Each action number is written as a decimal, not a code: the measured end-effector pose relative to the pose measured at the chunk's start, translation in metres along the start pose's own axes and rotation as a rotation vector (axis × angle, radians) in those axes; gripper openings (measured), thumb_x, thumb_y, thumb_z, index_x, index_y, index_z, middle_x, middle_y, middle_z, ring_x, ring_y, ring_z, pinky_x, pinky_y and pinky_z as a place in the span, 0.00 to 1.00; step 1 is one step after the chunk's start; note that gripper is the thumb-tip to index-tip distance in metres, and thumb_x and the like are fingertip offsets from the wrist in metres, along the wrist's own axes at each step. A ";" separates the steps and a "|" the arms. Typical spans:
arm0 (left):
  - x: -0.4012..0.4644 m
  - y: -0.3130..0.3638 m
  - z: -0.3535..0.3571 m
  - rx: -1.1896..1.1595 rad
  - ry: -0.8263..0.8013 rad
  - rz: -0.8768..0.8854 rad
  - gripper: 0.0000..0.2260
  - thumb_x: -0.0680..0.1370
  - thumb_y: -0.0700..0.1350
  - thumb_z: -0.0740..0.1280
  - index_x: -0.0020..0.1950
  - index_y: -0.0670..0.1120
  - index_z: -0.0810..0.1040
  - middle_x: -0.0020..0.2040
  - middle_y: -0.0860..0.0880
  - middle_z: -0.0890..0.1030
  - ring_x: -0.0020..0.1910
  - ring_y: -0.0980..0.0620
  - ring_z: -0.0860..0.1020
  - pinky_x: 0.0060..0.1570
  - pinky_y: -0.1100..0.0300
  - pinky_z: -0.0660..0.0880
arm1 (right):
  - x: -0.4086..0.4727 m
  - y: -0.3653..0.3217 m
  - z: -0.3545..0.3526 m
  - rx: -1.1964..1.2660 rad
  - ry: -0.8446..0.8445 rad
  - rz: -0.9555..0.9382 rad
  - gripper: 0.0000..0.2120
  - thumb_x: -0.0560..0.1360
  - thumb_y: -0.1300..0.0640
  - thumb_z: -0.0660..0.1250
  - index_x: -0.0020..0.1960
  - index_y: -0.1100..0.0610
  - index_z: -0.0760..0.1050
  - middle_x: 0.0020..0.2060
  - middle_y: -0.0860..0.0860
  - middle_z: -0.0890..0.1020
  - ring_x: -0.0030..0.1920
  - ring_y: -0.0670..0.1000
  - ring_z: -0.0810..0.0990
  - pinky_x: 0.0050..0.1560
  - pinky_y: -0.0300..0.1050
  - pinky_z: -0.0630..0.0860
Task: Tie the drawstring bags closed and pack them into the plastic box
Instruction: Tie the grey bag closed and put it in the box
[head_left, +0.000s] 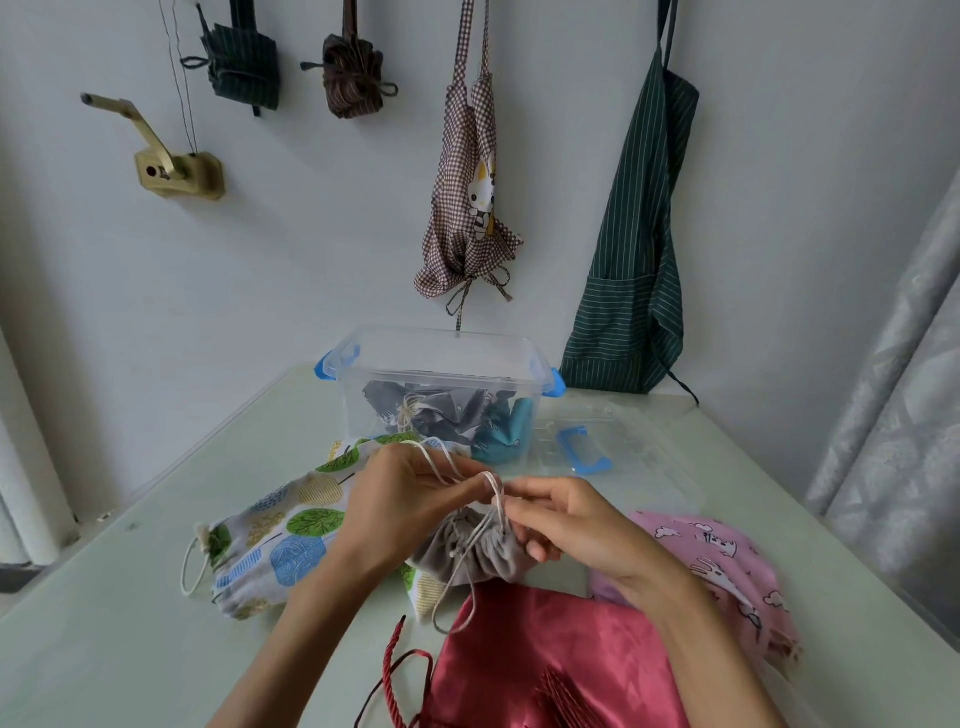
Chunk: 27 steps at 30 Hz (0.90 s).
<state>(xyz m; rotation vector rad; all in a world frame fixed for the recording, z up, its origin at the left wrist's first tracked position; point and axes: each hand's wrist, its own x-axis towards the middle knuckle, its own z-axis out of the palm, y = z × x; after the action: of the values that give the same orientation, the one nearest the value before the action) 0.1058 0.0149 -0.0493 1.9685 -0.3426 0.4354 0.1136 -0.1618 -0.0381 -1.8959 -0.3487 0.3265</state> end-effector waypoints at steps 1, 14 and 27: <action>0.000 0.000 0.000 -0.004 -0.006 0.002 0.03 0.71 0.47 0.74 0.43 0.53 0.86 0.39 0.57 0.85 0.42 0.59 0.84 0.47 0.48 0.80 | 0.001 0.001 0.001 0.021 0.036 0.008 0.06 0.77 0.60 0.65 0.52 0.55 0.79 0.27 0.48 0.74 0.22 0.40 0.69 0.27 0.30 0.65; 0.003 -0.010 -0.003 0.027 0.006 0.013 0.03 0.71 0.49 0.74 0.41 0.51 0.86 0.38 0.58 0.85 0.41 0.61 0.83 0.46 0.49 0.80 | -0.006 0.006 -0.022 -0.760 0.747 -0.127 0.09 0.71 0.54 0.72 0.49 0.43 0.81 0.43 0.43 0.78 0.40 0.48 0.77 0.38 0.41 0.70; 0.004 -0.008 0.005 0.019 -0.078 0.030 0.10 0.71 0.55 0.72 0.40 0.49 0.86 0.42 0.61 0.85 0.45 0.57 0.83 0.46 0.47 0.79 | -0.005 0.001 -0.008 -0.234 0.123 -0.184 0.12 0.74 0.61 0.69 0.53 0.47 0.80 0.34 0.38 0.81 0.26 0.45 0.71 0.32 0.36 0.70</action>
<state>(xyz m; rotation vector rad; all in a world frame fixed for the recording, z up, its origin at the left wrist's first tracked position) 0.1133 0.0137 -0.0563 2.0051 -0.4188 0.3834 0.1122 -0.1712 -0.0361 -2.0825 -0.4917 0.0457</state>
